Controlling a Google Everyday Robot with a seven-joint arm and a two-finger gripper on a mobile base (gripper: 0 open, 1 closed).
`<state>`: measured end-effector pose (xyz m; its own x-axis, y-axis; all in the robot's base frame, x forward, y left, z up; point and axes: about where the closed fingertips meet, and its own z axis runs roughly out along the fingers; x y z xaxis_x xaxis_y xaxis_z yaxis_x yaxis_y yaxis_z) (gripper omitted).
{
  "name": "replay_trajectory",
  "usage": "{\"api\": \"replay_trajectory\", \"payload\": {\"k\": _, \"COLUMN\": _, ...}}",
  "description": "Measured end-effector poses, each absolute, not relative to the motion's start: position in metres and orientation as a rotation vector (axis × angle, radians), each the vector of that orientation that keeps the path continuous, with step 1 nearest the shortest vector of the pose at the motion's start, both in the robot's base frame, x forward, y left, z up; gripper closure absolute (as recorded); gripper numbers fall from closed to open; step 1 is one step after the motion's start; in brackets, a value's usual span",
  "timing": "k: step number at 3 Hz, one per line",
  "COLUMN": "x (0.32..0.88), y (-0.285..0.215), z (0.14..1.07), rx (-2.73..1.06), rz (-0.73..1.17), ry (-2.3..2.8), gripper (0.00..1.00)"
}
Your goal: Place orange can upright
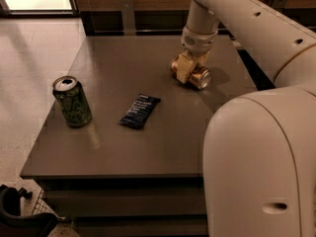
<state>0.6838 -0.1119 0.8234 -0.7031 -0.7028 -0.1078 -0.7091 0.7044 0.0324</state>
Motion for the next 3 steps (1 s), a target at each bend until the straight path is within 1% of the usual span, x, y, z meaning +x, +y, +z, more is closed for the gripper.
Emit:
{"api": "replay_trajectory", "payload": {"k": 1, "x": 0.684, "y": -0.112, "z": 0.825, "rx": -1.170, "rz": 0.109, "ry": 2.819, "gripper": 1.00}}
{"api": "replay_trajectory", "payload": {"k": 2, "x": 0.684, "y": -0.112, "z": 0.825, "rx": -1.170, "rz": 0.109, "ry": 2.819, "gripper": 1.00}}
{"api": "replay_trajectory", "payload": {"k": 3, "x": 0.685, "y": -0.123, "z": 0.830, "rx": -1.137, "rz": 0.129, "ry": 2.797, "gripper": 1.00}}
